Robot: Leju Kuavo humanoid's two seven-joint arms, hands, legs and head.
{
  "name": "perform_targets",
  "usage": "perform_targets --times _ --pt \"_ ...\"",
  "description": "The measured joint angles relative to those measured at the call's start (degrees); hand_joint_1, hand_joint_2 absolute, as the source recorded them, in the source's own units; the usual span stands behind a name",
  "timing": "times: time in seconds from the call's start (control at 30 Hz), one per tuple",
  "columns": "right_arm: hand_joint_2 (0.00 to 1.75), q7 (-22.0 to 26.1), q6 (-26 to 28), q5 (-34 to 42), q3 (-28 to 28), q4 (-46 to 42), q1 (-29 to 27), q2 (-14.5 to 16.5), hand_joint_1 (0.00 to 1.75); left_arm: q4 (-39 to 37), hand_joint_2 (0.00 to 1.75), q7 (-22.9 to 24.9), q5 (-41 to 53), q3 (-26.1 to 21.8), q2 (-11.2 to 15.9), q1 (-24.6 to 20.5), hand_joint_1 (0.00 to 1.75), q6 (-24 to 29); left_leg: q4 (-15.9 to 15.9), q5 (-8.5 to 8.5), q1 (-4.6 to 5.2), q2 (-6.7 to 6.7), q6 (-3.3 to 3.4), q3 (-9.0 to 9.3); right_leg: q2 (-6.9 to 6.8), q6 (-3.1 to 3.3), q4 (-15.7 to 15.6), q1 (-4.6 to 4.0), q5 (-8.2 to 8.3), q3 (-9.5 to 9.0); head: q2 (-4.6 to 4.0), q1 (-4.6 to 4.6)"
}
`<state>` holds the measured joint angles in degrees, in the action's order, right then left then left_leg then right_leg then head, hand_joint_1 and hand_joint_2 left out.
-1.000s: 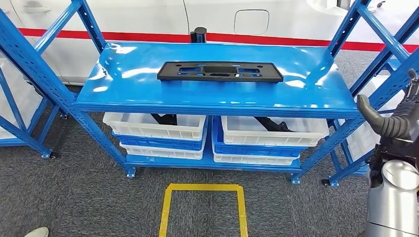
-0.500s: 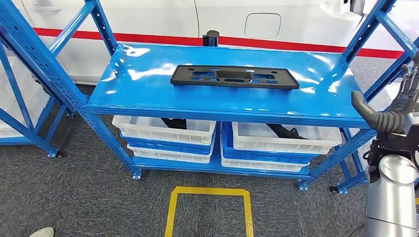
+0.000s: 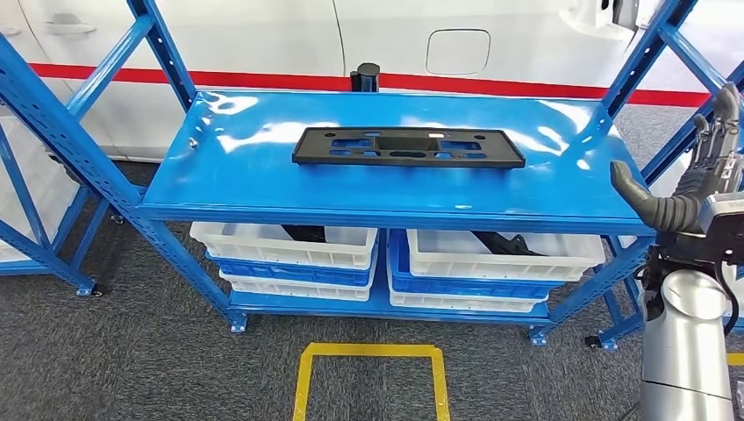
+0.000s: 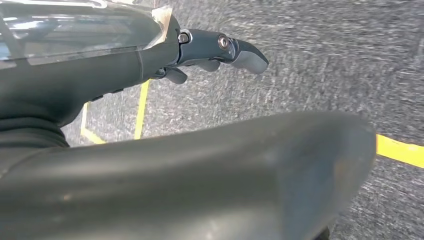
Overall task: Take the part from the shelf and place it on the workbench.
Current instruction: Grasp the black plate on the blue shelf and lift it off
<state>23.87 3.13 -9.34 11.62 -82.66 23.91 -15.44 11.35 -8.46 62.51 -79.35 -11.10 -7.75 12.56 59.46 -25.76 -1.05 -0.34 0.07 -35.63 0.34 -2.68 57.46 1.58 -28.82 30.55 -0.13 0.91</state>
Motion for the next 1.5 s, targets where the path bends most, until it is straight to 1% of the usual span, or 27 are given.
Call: perform_targets --times 0.1,0.17,0.2,0.27,0.3,0.33,0.37,0.43,0.5,0.57,0.67,0.7,0.77,0.8,0.83,0.87,0.93,0.97,1.03,1.13,1.2,1.3,1.33,1.37,1.43,1.47,1.5 --pt "1.75 0.0 0.1 -0.2 -0.1 0.0 0.0 0.0 0.0 0.0 0.0 0.0 0.0 0.0 0.0 0.0 0.0 0.0 -0.6 -0.36 0.38 -0.13 1.21 0.54 0.03 -0.91 -0.4 -0.11 -0.26 -0.21 0.0 -0.11" --pt "1.75 0.0 0.1 -0.2 -0.1 0.0 -0.1 -0.1 0.0 0.0 0.0 0.0 0.1 0.0 0.0 0.0 0.0 0.0 -1.1 -0.47 0.41 -0.11 2.3 1.27 -0.05 -1.26 2.1 0.05 -1.46 0.85 0.0 -0.28" --pt "1.75 0.0 0.2 -0.2 -0.1 0.0 -0.1 -0.1 0.0 0.0 0.0 0.0 0.1 0.0 0.0 0.0 0.0 0.0 -1.3 -0.56 0.35 -0.09 2.78 1.68 -0.09 -1.23 5.1 0.11 -2.62 2.42 0.0 -0.38" --pt "1.75 0.0 0.2 -0.2 -0.1 0.1 -0.3 -0.2 0.0 0.0 0.0 -0.1 0.1 0.0 0.0 0.0 0.0 -0.1 -1.3 -1.01 0.49 -0.1 3.24 2.14 -0.11 -1.11 13.5 0.04 -5.1 7.31 0.0 -0.49" --pt "1.75 0.0 0.2 -0.2 -0.1 0.1 -0.5 -0.2 0.0 0.0 0.0 -0.1 0.1 0.0 -0.1 0.0 0.0 -0.1 -1.3 -1.27 0.55 -0.12 3.34 2.36 -0.11 -1.28 16.2 0.01 -5.5 9.31 0.0 -0.49" --pt "1.75 0.0 0.2 -0.3 -0.1 0.2 -0.6 -0.2 0.0 0.0 0.0 -0.1 0.1 0.0 -0.1 0.0 0.0 -0.2 -1.3 -1.55 0.59 -0.17 3.35 2.66 -0.11 -1.63 17.0 0.01 -5.0 10.38 0.0 -0.49" --pt "1.75 0.0 0.2 -0.3 -0.1 0.3 -0.7 -0.3 0.0 0.0 0.0 -0.1 0.1 0.0 -0.1 0.0 0.0 -0.2 -1.3 -1.86 0.6 -0.22 3.28 3.06 -0.14 -2.1 15.0 0.04 -3.45 10.02 0.0 -0.49" --pt "1.75 0.0 0.2 -0.3 -0.1 0.4 -0.6 -0.5 0.0 0.0 0.0 -0.1 0.1 0.0 -0.1 0.1 0.0 -0.2 -1.3 -2.62 0.64 -0.35 2.9 4.03 -0.35 -2.79 6.9 0.05 0.79 6.89 0.0 -0.56" --pt "1.75 0.0 0.2 -0.4 -0.1 0.5 -0.7 -0.5 0.0 0.0 0.0 -0.1 0.1 0.0 -0.1 0.0 0.0 -0.2 -1.3 -3.35 0.86 -0.47 2.26 4.66 -0.51 -2.21 1.3 -0.34 3.05 4.26 0.0 -0.59" --pt "1.75 0.0 0.3 -0.5 -0.1 0.5 -1.1 -0.4 0.0 0.0 0.0 -0.2 0.1 0.0 -0.1 0.0 0.0 -0.2 -1.6 -3.75 1.01 -0.46 1.76 5.0 -0.41 -1.07 0.6 -0.75 3.05 3.72 0.0 -0.55" --pt "1.75 0.1 0.4 -0.8 -0.1 0.0 -1.8 -0.3 0.0 0.0 0.0 -0.2 0.1 0.0 -0.1 0.0 0.0 -0.2 0.4 -5.12 0.79 -0.21 0.97 4.23 -0.26 0.36 0.4 -0.02 2.65 3.03 0.0 -0.42" --pt "1.75 0.2 0.5 -0.8 -0.1 -0.2 -1.9 -0.2 0.0 0.0 0.0 -0.2 0.1 0.0 -0.1 0.0 0.0 -0.2 2.8 -6.25 0.71 -0.13 0.69 2.97 -0.25 0.84 0.3 0.18 2.43 2.68 0.0 -0.35" --pt "1.75 0.2 0.5 -1.0 -0.1 -0.3 -2.2 -0.1 0.0 0.0 0.0 -0.2 0.2 0.0 -0.1 0.0 0.0 -0.3 10.8 -9.11 0.6 -0.05 0.3 -1.58 -0.3 1.61 0.3 0.05 1.88 2.08 0.0 -0.25" --pt "1.75 0.2 0.6 -1.0 -0.1 -0.3 -2.4 0.0 0.0 0.0 0.0 -0.2 0.2 0.1 -0.1 0.1 0.0 -0.3 13.9 -9.65 0.54 -0.05 0.19 -3.78 -0.3 1.81 0.3 -0.01 1.62 1.8 0.0 -0.27" --pt "1.75 0.2 0.6 -1.1 -0.1 -0.4 -2.7 0.1 0.0 0.0 0.0 -0.2 0.3 0.1 -0.1 0.2 0.0 -0.3 15.4 -9.2 0.49 -0.02 0.14 -5.33 -0.26 1.91 0.3 -0.06 1.32 1.45 0.0 -0.26" --pt "1.75 0.2 0.6 -1.1 -0.1 -0.5 -3.0 0.2 0.0 0.0 0.0 -0.2 0.3 0.1 -0.1 0.2 0.0 -0.3 14.2 -7.44 0.45 0.02 0.18 -5.49 -0.19 1.86 0.3 -0.07 1.0 1.03 0.0 -0.25" --pt "1.75 0.2 0.6 -1.1 0.0 -0.8 -3.4 0.2 0.0 0.0 0.0 -0.2 0.4 0.1 0.0 0.3 0.0 -0.4 6.9 -2.39 0.43 0.1 0.51 -2.96 0.0 1.46 0.3 0.0 0.23 0.04 0.0 -0.24" --pt "1.75 0.1 0.6 -1.1 0.0 -1.0 -3.5 0.2 0.0 0.0 0.0 -0.2 0.4 0.2 0.0 0.3 0.0 -0.4 3.3 -0.79 0.5 0.11 0.7 -1.27 0.09 1.14 0.3 -0.18 -0.17 -0.3 0.0 -0.24" --pt "1.75 0.0 0.6 -1.1 0.1 -1.3 -3.7 0.2 0.0 0.0 0.0 -0.2 0.4 0.2 0.0 0.2 0.0 -0.6 -0.1 -0.09 0.78 0.08 1.13 0.47 0.18 0.5 0.2 -0.41 -0.63 -0.58 0.0 -0.27" --pt "1.75 -0.2 0.5 -1.2 0.3 -1.9 -4.2 0.2 0.0 0.0 0.0 -0.2 0.4 0.2 0.0 0.2 0.0 -0.6 -0.8 -0.31 0.9 0.06 2.06 1.04 0.09 -0.39 0.1 -0.44 -1.03 -0.64 0.0 -0.31" --pt "1.75 -0.2 0.4 -1.3 0.4 -2.2 -4.4 0.1 0.0 0.0 0.0 -0.2 0.4 0.2 0.0 0.2 0.0 -0.6 -1.6 -0.28 0.67 0.1 2.75 1.75 -0.05 -0.51 3.6 -0.44 -2.5 1.2 0.0 -0.44" --pt "1.75 -0.3 0.2 -1.4 0.6 -2.3 -4.8 0.1 0.0 0.0 0.0 -0.2 0.4 0.2 0.0 0.2 0.0 -0.7 -1.7 -0.81 0.69 0.1 3.29 2.35 -0.09 -0.4 14.7 -0.35 -5.37 8.11 0.0 -0.59" --pt "1.75 -0.4 0.2 -1.4 0.6 -2.3 -4.9 0.1 0.0 0.0 0.0 -0.2 0.3 0.2 0.0 0.3 0.0 -0.7 -1.7 -1.05 0.68 0.06 3.31 2.56 -0.1 -0.71 16.5 -0.26 -5.2 9.72 0.0 -0.59" --pt "1.75 -0.4 0.1 -1.5 0.7 -2.3 -5.0 0.1 0.0 0.0 0.0 -0.2 0.3 0.2 0.0 0.3 0.0 -0.7 -1.7 -1.32 0.63 0.0 3.23 2.86 -0.11 -1.22 16.1 -0.13 -4.12 10.23 0.0 -0.6" --pt "1.75 -0.4 0.1 -1.5 0.8 -2.3 -5.0 0.1 0.0 0.0 0.0 -0.2 0.3 0.2 -0.1 0.3 0.0 -0.7 -1.7 -2.02 0.51 -0.16 2.82 3.74 -0.28 -2.49 9.1 0.24 0.07 7.99 0.0 -0.64" --pt "1.75 -0.4 0.1 -1.5 0.9 -2.3 -5.0 0.1 0.0 0.0 0.0 -0.2 0.3 0.2 0.0 0.3 0.0 -0.7 -1.6 -2.44 0.6 -0.25 2.48 4.16 -0.38 -2.83 5.3 0.28 1.88 6.37 0.0 -0.71" --pt "1.75 -0.4 0.0 -1.6 0.9 -2.3 -5.0 0.1 0.0 0.0 0.0 -0.2 0.3 0.2 0.0 0.3 0.0 -0.7 -1.6 -2.82 0.73 -0.32 2.14 4.46 -0.43 -2.76 2.5 0.29 3.11 5.11 0.0 -0.76"
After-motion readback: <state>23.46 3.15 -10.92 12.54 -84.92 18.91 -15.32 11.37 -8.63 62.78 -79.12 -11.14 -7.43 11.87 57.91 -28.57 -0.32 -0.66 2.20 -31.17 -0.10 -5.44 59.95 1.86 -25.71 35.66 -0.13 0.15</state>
